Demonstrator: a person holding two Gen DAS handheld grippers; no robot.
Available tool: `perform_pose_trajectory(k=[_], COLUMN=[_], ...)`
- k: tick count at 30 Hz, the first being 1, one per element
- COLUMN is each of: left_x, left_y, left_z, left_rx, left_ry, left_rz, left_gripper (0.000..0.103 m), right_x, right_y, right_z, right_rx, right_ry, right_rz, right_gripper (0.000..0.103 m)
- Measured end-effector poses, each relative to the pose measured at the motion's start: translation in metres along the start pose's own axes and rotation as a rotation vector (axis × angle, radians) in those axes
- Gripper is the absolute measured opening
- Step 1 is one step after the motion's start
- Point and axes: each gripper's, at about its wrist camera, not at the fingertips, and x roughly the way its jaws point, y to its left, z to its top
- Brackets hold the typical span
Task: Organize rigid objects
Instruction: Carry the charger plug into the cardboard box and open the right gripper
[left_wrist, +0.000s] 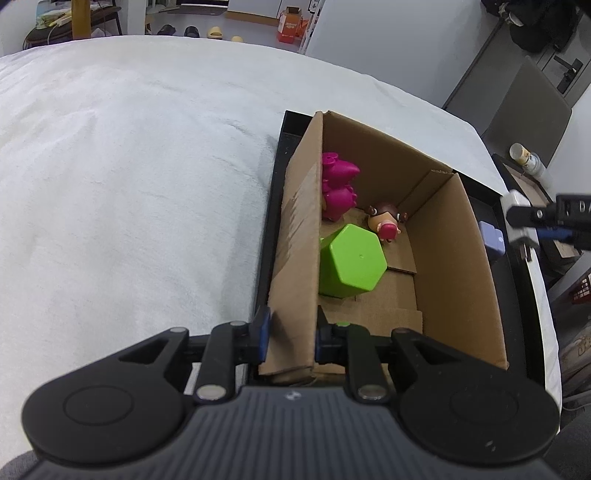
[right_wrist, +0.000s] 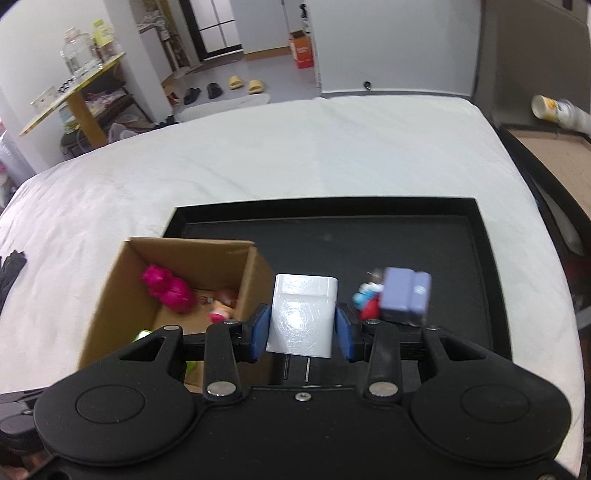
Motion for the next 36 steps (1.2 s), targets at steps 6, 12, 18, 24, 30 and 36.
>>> perform_pose_trajectory(k=[6,12,18,24,30,36], left_x=[-0.001,0.001,0.001,0.003,0.003,0.003], left_y=[0.003,0.003,0.004,0.006,0.008,0.008], left_z=[-0.001,-0.001,-0.001,-0.001,-0.002,-0.003], left_rx=[-0.005,-0.004,-0.009,-0.01,-0.012,-0.006], left_ry=[0.0,0.006,0.006,0.006,0.006,0.001], left_rz=[-0.014,-0.015,-0.024,-0.034,-0.045,-0.052], left_gripper=[0.02,0.02,0.02,0.02,0.02,0.02], right_x=[-0.002,0.002,0.011,0.021,0.038,0.06], right_y=[0.026,0.054,0.077,0.096,0.108,0.119], right_z=[0.004,0.001,-0.005,-0.008,-0.006,-0.004], right_rx=[-0.04,-0.083,-0.123,-0.166,-0.204,-0.236], right_ry=[-0.001,0.027,0.073,0.13,0.182,0.234], right_rz=[0.006,0.017,0.014,0.005,-0.026,-0.057], right_gripper=[0.038,0.038,0.038,0.038,0.038,0.038])
